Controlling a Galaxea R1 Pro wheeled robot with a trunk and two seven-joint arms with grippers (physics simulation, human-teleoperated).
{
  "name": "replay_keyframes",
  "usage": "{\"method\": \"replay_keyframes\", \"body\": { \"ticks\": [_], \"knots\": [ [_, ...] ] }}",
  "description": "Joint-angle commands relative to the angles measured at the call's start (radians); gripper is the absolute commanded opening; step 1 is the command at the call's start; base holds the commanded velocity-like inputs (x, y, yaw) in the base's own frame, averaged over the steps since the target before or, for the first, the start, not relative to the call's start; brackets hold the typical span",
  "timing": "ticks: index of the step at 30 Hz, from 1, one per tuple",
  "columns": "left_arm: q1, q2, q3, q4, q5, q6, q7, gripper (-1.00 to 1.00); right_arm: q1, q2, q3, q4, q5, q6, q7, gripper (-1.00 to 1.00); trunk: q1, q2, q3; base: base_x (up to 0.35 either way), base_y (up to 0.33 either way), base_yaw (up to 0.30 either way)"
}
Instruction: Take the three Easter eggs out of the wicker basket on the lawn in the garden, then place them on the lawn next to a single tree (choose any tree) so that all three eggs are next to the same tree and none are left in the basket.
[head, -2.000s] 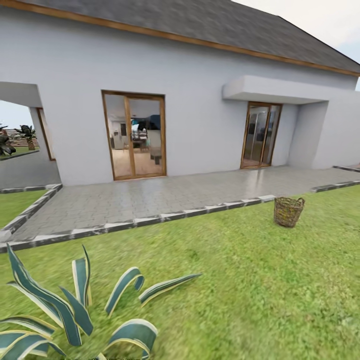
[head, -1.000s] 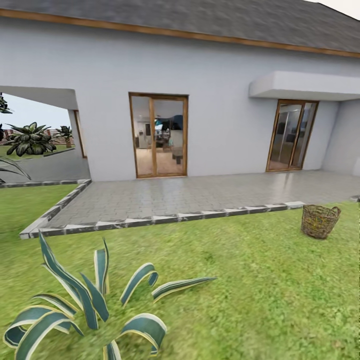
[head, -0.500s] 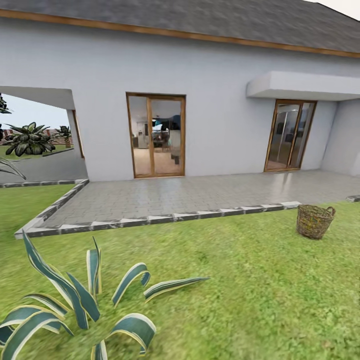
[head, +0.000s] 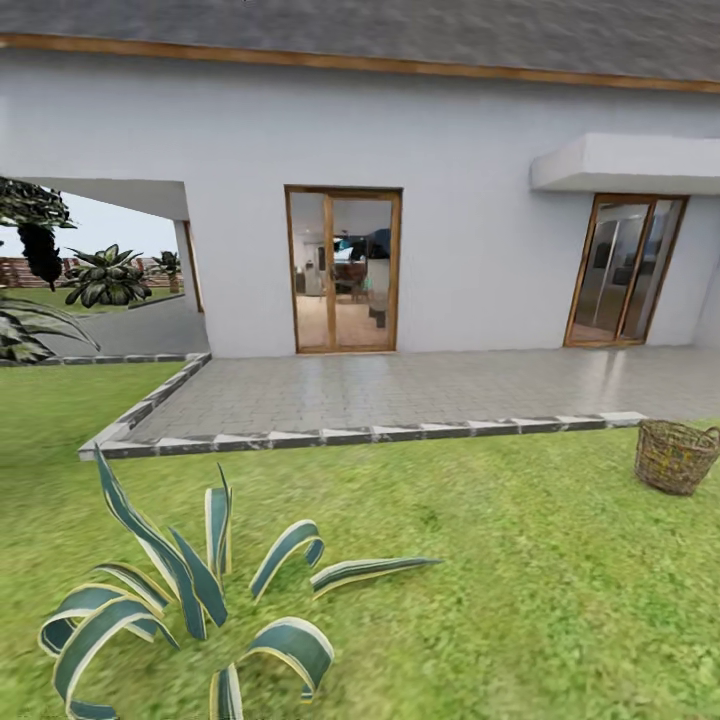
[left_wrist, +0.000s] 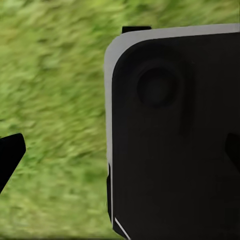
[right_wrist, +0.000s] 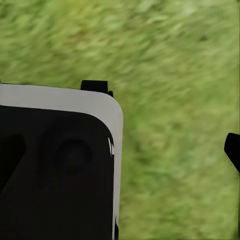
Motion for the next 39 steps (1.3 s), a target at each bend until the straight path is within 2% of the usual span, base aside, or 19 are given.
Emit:
{"method": "replay_keyframes", "body": {
  "ticks": [1,10,29,39],
  "knots": [
    [0.001,0.0,-0.001,-0.002,0.0,-0.001,-0.001,1.0,-0.002,0.0,0.006,0.004,-0.001,-0.007,-0.001,1.0,0.0,-0.001,-0.001,0.0,0.0,0.274],
    [0.001,0.0,-0.001,-0.002,0.0,-0.001,-0.001,1.0,-0.002,0.0,0.006,0.004,-0.001,-0.007,-0.001,1.0,0.0,-0.001,-0.003,0.0,0.0,0.223],
    [0.001,0.0,-0.001,-0.002,0.0,-0.001,-0.001,1.0,-0.002,0.0,0.005,0.004,-0.001,-0.007,-0.001,1.0,0.0,-0.001,-0.004,0.0,-0.003,0.008],
    [0.001,0.0,-0.001,-0.002,0.0,-0.001,-0.001,1.0,-0.002,0.0,0.006,0.004,0.0,-0.007,-0.001,1.0,0.0,-0.001,-0.004,0.01,-0.221,0.0]
  ]
}}
